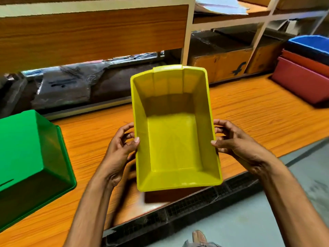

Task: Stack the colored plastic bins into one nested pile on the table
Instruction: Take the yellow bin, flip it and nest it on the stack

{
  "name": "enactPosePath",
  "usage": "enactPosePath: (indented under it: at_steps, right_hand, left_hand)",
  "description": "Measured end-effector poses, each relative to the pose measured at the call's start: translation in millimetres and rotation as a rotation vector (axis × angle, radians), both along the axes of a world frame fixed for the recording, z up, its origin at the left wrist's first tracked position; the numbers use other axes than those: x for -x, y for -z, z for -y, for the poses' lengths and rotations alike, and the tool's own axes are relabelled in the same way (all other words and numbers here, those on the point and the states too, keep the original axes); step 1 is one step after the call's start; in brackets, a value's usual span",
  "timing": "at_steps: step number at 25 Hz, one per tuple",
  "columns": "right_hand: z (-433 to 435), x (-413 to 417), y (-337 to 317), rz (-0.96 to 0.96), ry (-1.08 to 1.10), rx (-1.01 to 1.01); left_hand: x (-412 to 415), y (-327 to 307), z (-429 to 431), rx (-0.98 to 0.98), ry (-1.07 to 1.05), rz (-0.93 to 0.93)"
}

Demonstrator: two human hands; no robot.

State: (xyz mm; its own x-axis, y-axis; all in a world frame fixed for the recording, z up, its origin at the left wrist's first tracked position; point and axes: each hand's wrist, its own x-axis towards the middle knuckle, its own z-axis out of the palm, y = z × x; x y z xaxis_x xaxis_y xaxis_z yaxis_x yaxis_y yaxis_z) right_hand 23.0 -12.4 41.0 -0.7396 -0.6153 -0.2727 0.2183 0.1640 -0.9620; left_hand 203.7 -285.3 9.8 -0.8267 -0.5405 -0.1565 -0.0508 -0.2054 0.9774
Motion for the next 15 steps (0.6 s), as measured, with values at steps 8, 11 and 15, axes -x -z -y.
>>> enactPosePath:
  at_steps: [8,11,15]
  right_hand:
    - [-110,-32,4,-0.054,0.225,0.007]
    - [-158,-38,5,-0.056,0.306,0.065]
    - [-231,-41,12,-0.051,0.401,0.118]
  left_hand:
    - [32,4,-67,-0.007,0.251,-0.063]
    - [50,-4,-105,0.012,0.326,-0.091]
    - [75,-10,-170,0.032,0.425,-0.121]
